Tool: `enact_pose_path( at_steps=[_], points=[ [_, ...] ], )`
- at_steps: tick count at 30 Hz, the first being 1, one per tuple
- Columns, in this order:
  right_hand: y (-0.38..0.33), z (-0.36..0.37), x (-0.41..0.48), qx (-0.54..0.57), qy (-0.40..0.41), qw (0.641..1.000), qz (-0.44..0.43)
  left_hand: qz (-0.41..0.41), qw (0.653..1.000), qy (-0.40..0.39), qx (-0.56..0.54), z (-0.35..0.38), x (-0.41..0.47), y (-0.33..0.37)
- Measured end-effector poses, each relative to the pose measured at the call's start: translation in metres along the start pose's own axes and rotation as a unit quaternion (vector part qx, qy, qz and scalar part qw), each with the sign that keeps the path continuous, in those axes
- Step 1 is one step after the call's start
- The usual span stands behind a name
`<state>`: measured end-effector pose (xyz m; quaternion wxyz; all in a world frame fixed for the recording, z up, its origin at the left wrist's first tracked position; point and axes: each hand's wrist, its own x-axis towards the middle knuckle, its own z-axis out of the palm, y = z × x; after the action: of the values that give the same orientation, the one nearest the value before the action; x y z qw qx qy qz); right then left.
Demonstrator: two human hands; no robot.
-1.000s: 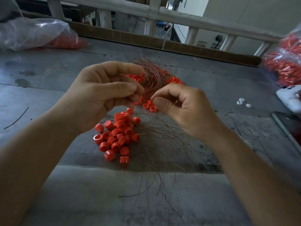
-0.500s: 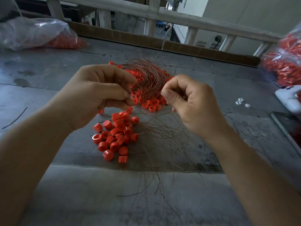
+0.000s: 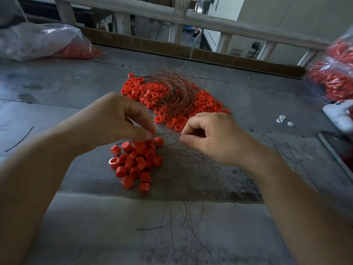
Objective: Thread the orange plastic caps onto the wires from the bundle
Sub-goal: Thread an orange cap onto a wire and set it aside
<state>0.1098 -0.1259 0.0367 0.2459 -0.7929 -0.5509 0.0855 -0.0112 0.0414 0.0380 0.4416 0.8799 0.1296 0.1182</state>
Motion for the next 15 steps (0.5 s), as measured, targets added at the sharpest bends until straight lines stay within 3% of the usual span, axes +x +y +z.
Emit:
enact_pose_path(
  at_steps=[3, 5, 10, 15],
  points=[
    [0.001, -0.001, 0.000, -0.004, -0.016, 1.000, 0.010, -0.007, 0.999, 0.014, -0.040, 0.001, 0.001, -0.001],
    [0.001, -0.002, 0.000, 0.035, 0.007, 0.999, 0.025, -0.017, 0.996, 0.075, -0.044, 0.002, 0.005, -0.007],
    [0.003, -0.010, 0.002, 0.161, 0.148, 0.975, 0.042, -0.051, 0.962, 0.214, 0.159, 0.001, 0.026, -0.030],
    [0.006, -0.012, 0.002, 0.205, 0.202, 0.957, 0.039, -0.087, 0.954, 0.173, 0.228, 0.002, 0.047, -0.055]
  ],
)
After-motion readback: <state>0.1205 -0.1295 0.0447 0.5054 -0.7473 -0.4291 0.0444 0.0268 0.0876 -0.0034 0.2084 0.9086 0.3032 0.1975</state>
